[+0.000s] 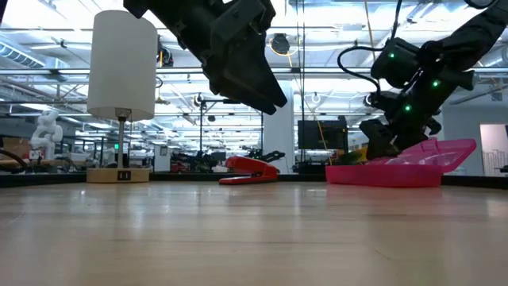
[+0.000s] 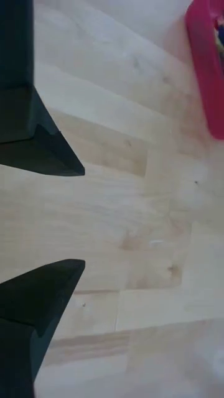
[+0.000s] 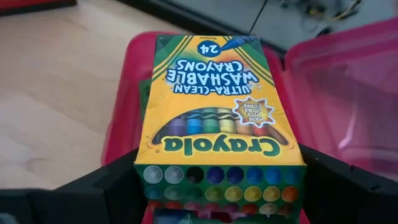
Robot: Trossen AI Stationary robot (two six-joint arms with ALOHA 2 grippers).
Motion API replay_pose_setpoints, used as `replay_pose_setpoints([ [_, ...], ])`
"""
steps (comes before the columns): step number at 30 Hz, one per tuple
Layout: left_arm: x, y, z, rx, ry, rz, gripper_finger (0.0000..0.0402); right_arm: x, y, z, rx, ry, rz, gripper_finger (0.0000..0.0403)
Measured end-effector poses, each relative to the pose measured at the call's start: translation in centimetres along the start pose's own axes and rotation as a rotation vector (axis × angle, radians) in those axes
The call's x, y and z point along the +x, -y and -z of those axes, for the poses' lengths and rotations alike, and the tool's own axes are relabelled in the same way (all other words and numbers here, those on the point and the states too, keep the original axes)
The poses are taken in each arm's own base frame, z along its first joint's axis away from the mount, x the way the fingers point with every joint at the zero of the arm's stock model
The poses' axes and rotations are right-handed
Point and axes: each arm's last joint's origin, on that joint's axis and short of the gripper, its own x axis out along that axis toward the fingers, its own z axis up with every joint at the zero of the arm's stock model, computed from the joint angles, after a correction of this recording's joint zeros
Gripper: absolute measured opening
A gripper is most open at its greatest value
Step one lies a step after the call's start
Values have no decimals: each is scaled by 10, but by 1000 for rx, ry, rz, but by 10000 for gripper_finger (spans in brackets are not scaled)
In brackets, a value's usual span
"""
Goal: Pack school essentials
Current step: Put the crayon box into the pink supply box
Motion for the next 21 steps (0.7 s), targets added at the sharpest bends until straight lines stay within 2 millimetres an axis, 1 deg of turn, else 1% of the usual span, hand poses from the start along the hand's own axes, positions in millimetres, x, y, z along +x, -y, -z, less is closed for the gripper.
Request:
replay_pose_setpoints([
  [4, 2, -7, -2, 21, 4, -9, 234, 3, 3, 1, 18, -53, -49, 331],
  [6, 3, -11, -4, 26, 16, -14, 234, 3, 4, 2, 20, -65, -42, 337],
  [12, 7, -27, -10, 52, 29, 18, 234, 3, 3, 2, 21, -71, -58, 364],
  [18, 11, -46, -12, 32, 17, 34, 234, 3, 3, 1, 1, -55, -60, 395],
  [21, 12, -52, -13, 39, 16, 28, 234, 0, 4, -3, -15, -25, -58, 398],
])
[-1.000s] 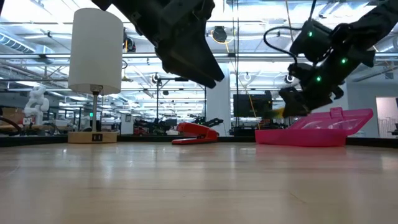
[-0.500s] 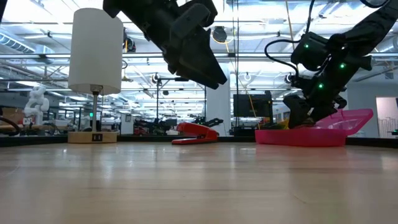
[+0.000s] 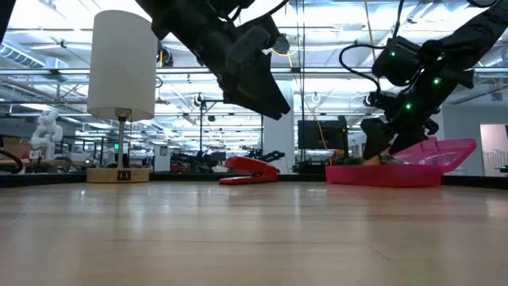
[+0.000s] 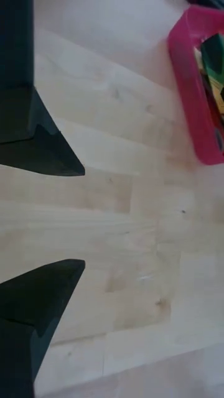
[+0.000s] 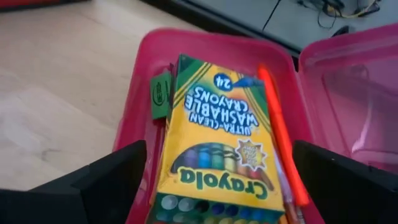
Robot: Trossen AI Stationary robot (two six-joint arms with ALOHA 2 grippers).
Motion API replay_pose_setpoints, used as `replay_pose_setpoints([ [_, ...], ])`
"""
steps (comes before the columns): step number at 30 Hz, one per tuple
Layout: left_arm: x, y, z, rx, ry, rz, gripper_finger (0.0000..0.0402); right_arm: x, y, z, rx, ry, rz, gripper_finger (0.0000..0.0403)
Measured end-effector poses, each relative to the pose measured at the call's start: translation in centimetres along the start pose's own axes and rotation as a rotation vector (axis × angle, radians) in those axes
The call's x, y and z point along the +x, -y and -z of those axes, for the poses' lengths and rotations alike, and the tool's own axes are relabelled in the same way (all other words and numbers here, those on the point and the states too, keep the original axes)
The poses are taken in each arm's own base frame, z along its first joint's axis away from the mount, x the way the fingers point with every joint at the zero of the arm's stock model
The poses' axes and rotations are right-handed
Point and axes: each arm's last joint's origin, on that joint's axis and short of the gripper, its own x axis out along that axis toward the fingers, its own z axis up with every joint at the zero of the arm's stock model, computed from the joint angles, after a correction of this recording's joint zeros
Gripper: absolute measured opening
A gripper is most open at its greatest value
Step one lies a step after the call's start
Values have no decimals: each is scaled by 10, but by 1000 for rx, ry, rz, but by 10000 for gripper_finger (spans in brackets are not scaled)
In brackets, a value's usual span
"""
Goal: Pack school essentials
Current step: Put the crayon box into the pink supply box
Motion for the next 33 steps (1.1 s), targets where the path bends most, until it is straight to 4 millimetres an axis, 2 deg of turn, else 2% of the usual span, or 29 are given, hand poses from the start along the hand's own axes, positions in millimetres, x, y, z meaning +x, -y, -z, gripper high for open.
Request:
replay_pose_setpoints([
  [6, 1, -8, 0, 18, -1, -14, 234, -21, -1, -10, -12, 92, -98, 392],
  [10, 2, -13, 0, 14, -9, -24, 234, -40, 1, -5, 11, 56, -239, 390],
  [13, 2, -17, 0, 28, -10, -31, 234, -52, 4, 4, 30, -6, -288, 369],
  [17, 2, -23, 0, 38, -10, -42, 234, -63, 9, 13, 83, -60, -303, 306],
  [21, 3, -28, -1, 31, -11, -54, 234, -66, 11, 17, 120, -99, -308, 218],
  [28, 3, -29, -1, 41, -11, -56, 234, -49, 12, 27, 170, -72, -214, 64],
  [31, 3, -28, -1, 43, -11, -53, 234, -41, 12, 29, 173, -55, -197, 17],
  [33, 3, -28, -1, 44, -11, -52, 234, -37, 12, 29, 181, -45, -189, 5],
])
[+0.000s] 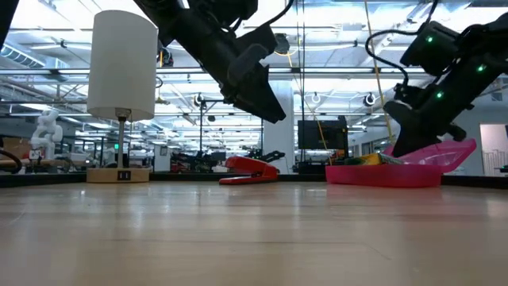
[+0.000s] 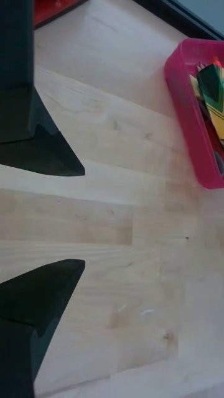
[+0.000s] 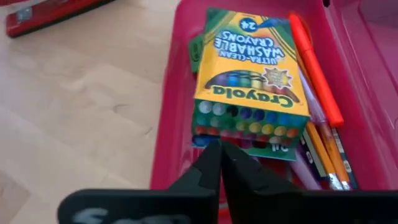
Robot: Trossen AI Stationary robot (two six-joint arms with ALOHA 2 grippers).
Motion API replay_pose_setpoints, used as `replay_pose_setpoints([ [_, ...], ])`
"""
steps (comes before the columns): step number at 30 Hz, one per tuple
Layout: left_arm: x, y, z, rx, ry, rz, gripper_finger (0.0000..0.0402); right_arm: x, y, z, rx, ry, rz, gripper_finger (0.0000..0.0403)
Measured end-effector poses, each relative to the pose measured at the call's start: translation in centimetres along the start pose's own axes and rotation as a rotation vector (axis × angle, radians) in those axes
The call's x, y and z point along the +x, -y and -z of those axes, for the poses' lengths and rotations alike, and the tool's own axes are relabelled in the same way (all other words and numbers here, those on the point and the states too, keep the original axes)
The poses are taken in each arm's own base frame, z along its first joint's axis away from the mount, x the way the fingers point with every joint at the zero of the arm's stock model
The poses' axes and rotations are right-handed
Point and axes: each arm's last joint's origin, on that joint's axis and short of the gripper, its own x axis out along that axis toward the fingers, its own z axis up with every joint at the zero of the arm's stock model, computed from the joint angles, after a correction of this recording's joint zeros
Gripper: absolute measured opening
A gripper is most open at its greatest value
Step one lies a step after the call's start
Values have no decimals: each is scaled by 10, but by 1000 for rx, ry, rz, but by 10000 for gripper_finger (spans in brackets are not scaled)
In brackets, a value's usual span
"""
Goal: Pack school essentials
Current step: Put the crayon box into the pink supply box
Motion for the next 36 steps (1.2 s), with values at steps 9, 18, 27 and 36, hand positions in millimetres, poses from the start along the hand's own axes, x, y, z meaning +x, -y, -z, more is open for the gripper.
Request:
replay_pose_setpoints([
  [9, 0, 0, 0, 0, 2, 0, 234, 16, 3, -1, 11, -38, 51, 17],
  [18, 0, 0, 0, 3, 3, 0, 234, 30, 3, -3, 17, -37, 84, 17],
  [27, 0, 0, 0, 2, 3, -1, 234, 42, 2, -9, 15, 6, 86, 18],
  [36, 0, 0, 0, -1, 4, -1, 234, 55, 5, -12, 7, 17, 119, 18],
])
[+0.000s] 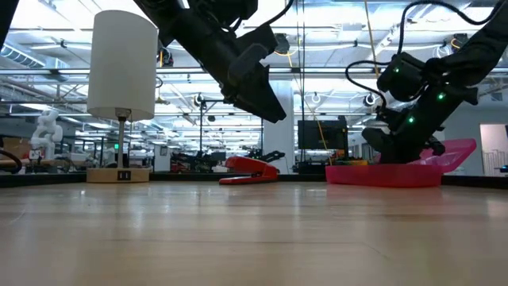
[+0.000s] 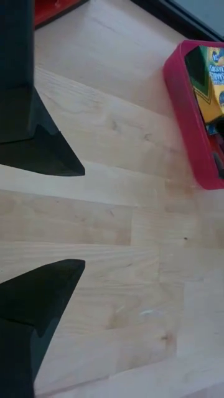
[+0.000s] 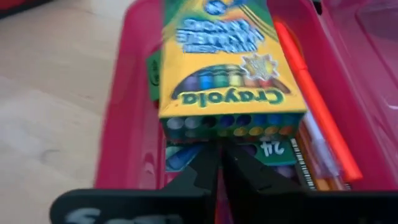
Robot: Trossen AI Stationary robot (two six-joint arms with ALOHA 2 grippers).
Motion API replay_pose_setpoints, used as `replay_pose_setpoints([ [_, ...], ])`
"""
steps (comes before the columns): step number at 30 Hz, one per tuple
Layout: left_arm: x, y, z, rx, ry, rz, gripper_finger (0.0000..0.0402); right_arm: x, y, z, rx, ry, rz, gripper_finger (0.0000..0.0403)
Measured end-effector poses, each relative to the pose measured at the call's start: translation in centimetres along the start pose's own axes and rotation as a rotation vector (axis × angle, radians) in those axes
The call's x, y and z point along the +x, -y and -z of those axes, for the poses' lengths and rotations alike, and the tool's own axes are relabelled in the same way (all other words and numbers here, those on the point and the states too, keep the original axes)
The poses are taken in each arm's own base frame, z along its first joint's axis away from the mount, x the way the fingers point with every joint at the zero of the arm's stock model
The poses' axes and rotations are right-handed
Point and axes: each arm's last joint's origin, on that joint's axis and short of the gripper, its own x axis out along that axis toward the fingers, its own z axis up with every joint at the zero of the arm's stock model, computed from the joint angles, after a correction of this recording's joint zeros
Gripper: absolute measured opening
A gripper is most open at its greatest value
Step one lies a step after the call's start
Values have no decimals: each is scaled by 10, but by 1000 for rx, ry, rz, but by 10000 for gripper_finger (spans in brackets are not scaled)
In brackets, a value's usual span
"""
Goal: Pack school essentials
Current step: Put the crayon box into the pink supply box, then return to Home Position
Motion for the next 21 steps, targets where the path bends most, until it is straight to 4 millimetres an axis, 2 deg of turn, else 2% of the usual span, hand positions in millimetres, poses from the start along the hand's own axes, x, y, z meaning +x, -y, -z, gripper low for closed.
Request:
replay_pose_setpoints([
  [5, 0, 0, 0, -2, 2, 0, 234, 7, -1, 0, -15, 11, 4, 18],
  [10, 0, 0, 0, -13, 2, 0, 234, 3, -2, -5, -30, 48, -22, 18],
  [18, 0, 0, 0, -26, 3, -1, 234, -24, 5, -6, -70, -20, -160, 18],
  [21, -8, 0, -5, -46, 27, 0, 234, -38, 6, -6, -109, -16, -241, 18],
])
